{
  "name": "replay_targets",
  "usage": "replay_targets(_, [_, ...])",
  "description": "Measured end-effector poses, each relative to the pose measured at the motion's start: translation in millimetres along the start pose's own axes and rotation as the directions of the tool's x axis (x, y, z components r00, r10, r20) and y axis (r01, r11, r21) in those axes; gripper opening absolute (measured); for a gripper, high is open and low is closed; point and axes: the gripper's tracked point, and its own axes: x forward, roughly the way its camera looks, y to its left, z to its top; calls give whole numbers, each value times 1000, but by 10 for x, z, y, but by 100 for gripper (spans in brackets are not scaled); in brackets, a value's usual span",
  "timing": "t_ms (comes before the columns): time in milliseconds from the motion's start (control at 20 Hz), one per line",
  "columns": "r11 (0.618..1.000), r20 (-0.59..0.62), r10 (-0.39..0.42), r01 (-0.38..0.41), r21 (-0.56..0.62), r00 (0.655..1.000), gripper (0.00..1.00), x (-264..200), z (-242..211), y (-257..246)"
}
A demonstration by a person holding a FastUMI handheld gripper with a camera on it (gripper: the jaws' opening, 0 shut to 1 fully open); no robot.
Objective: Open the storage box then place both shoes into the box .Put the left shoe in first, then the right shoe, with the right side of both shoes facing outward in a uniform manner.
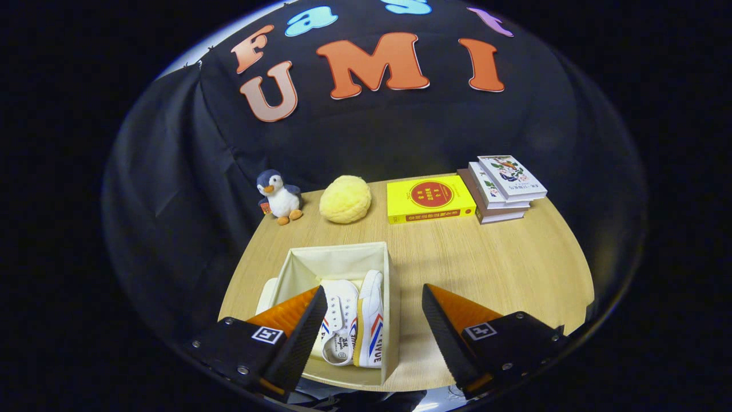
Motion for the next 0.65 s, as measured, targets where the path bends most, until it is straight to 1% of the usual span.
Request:
replay_targets(200, [1000, 62, -22, 23, -16, 998, 99, -234, 265, -290])
replay_targets(350, [996, 127, -55, 63, -63, 990, 99, -440, 507, -533])
replay_targets(500, [991, 194, -69, 90, -100, 979, 99, -680, 723, -760])
replay_targets(650, [994, 241, -48, 72, -88, 969, 99, -885, 858, -886])
